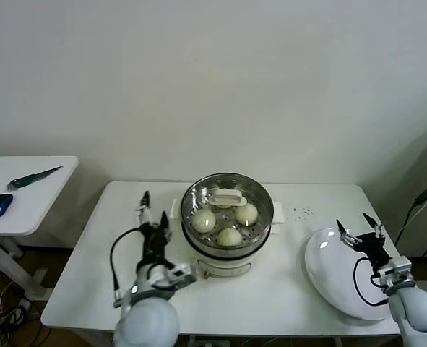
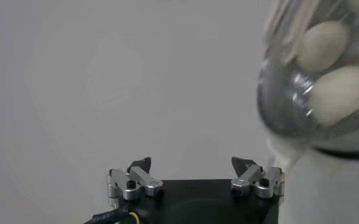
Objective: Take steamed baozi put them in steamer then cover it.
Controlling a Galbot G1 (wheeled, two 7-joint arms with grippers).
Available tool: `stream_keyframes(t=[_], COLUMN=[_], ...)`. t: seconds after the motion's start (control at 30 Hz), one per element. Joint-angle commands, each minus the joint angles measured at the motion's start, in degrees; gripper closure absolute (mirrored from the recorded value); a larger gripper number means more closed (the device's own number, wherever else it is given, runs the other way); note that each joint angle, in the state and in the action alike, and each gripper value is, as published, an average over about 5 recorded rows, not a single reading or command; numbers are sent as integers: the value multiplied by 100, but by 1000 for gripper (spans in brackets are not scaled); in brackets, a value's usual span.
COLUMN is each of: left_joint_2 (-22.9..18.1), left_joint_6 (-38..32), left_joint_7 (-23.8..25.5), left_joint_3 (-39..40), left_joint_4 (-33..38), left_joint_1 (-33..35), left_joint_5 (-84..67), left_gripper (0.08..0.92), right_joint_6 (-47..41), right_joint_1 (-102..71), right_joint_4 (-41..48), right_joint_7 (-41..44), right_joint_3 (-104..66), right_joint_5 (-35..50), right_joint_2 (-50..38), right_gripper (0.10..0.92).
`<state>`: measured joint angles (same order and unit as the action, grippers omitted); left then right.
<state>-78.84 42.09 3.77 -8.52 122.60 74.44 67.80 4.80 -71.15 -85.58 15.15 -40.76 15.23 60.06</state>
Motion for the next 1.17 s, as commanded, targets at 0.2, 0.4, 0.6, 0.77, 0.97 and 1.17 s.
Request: stream_keyframes(t=[0.2,0.4,0.6,0.77,0.97,1.17], left_joint_2=[-318,-329,-333,-335,-321,-322], left_joint_6=[-4429,-4915,-5129,-5119,-5098,-5086], left_joint_7=[-1399,-1139,-1070,-1068,-1028,-1003], left_joint_3=[-3301,-3427,-3362,-3368,-3356,-3340], left_joint_4=[84,-365,-551,-538,-532,-527], left_joint_1=[1833,1909,2017,2047,2059,2063], left_joint_5=[-6936,-7313,-7264,-7207,-7173,-7153], left_gripper=[177,177,177,177,177,177], right_joint_6=[0,125,196,201,196,192], right_joint_1=[-240,-408,-554,-623,-651,-636], right_joint_4=[-371,-461,-531,-584,-631,-622], right_joint_7=[24,100,101,105,112,121], right_joint_3=[-12,-24,-78,-104,-104,-109], right_joint_5=[204,211,233,248,243,239], right_joint_2=[144,193,193,186,196,182], right_gripper=[203,203,203,203,203,203])
